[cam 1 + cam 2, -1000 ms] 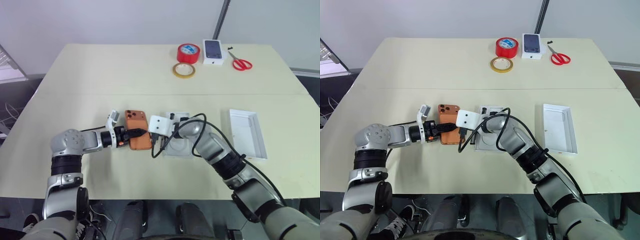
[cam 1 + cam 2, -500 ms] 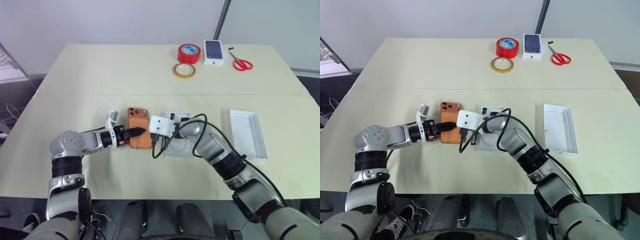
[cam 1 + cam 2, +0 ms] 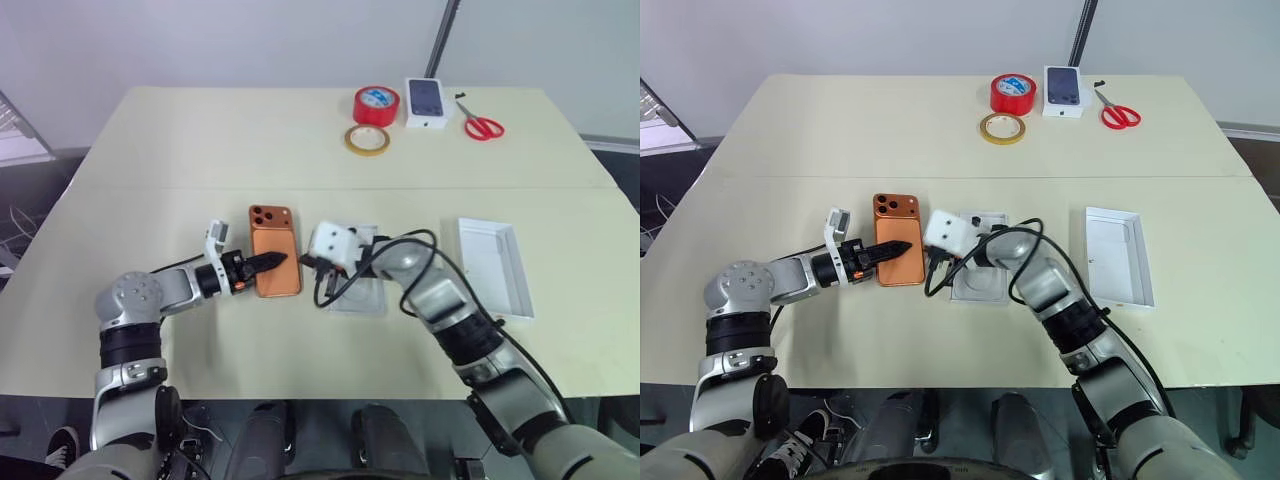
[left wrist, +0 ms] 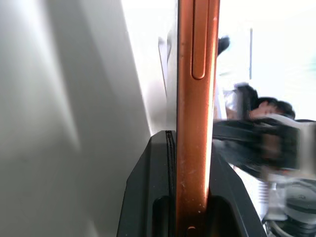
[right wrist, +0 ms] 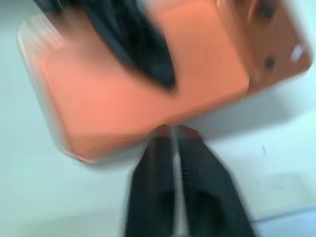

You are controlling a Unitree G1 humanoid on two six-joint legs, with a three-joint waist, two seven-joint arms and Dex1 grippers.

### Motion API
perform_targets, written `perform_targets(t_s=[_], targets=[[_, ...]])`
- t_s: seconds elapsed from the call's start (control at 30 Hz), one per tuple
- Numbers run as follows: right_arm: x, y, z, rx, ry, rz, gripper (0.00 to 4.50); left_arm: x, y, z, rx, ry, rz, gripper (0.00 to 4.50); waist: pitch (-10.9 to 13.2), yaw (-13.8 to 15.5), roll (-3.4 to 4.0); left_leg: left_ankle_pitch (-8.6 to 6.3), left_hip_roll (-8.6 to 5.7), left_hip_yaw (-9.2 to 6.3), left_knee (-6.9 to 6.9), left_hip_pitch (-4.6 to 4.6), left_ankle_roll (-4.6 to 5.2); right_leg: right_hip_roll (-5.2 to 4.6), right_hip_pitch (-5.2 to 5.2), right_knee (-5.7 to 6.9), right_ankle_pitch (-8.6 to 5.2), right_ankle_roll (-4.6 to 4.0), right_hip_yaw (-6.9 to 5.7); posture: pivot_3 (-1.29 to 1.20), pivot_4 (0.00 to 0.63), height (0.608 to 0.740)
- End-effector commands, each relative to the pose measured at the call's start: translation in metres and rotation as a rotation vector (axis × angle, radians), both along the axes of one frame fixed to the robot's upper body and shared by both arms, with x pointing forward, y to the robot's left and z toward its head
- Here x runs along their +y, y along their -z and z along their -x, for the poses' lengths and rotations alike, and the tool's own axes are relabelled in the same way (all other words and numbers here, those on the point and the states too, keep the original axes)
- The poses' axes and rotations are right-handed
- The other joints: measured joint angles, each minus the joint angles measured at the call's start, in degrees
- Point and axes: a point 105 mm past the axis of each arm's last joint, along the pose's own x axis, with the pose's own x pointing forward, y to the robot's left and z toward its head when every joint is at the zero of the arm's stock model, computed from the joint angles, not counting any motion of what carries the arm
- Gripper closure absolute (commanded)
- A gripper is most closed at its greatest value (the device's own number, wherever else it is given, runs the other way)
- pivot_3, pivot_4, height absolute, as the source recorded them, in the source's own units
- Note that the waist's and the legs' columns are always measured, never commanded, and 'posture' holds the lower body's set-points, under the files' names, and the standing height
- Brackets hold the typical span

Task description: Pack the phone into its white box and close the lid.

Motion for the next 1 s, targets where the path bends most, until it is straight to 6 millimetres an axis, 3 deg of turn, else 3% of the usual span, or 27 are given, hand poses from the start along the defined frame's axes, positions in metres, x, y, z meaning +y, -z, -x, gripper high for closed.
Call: perform_targets(t_s=[0.03, 0.1, 0.33, 0.5, 0.57, 0.67, 1.0], targets=[[-0.017, -0.013, 0.025, -0.063, -0.103, -0.004, 2.09, 0.003, -0.025, 0.0, -0.088, 0.02, 0.073, 4.5, 0.0, 0.2, -0.03, 0.0, 0.0, 0.0, -0.03, -0.01, 0.0, 0.0, 0.01, -0.09, 0.0, 0.0, 0.0, 0.0, 0.15, 0.728], [-0.03, -0.007, 0.037, -0.058, -0.129, 0.03, 1.29, 0.002, -0.025, 0.001, -0.08, 0.027, 0.058, 4.5, 0.0, 0.3, -0.05, -0.01, 0.0, 0.01, -0.05, -0.02, 0.02, -0.01, 0.04, -0.19, 0.0, 0.0, -0.01, 0.0, 0.15, 0.728], [-0.085, 0.031, 0.064, -0.054, -0.12, 0.236, 1.29, -0.005, -0.029, 0.002, -0.146, 0.034, 0.049, 4.5, 0.1, 0.2, -0.11, -0.04, 0.0, 0.03, -0.07, -0.07, 0.06, -0.04, 0.05, -0.31, 0.0, 0.0, 0.01, 0.0, 0.15, 0.728], [-0.094, 0.04, 0.064, -0.063, -0.092, 0.241, 1.29, -0.01, -0.031, 0.002, -0.141, 0.058, 0.069, 4.5, 0.1, 0.2, -0.12, -0.01, 0.05, 0.03, -0.06, -0.01, 0.05, -0.01, 0.07, -0.27, 0.02, -0.04, 0.02, 0.0, 0.15, 0.728], [-0.093, 0.042, 0.063, -0.075, -0.078, 0.236, 1.82, -0.011, -0.031, 0.0, -0.139, 0.056, 0.064, 4.5, 0.1, 0.3, -0.14, -0.01, 0.05, 0.02, -0.03, -0.02, 0.06, -0.01, 0.1, -0.27, 0.02, -0.04, 0.02, 0.0, 0.15, 0.728], [-0.091, 0.041, 0.06, -0.09, -0.068, 0.223, 3.04, -0.012, -0.032, 0.0, -0.137, 0.06, 0.067, 4.5, 0.1, 0.4, -0.15, -0.01, 0.04, 0.03, -0.01, -0.03, 0.06, -0.02, 0.11, -0.29, 0.02, -0.04, 0.01, 0.0, 0.15, 0.728], [-0.09, 0.048, 0.058, -0.08, -0.056, 0.245, 3.04, -0.014, -0.034, 0.003, -0.132, 0.084, 0.069, 4.5, 0.1, 0.4, -0.17, -0.01, 0.04, 0.02, 0.0, -0.02, 0.06, -0.02, 0.12, -0.28, 0.02, -0.04, 0.0, 0.0, 0.15, 0.728]])
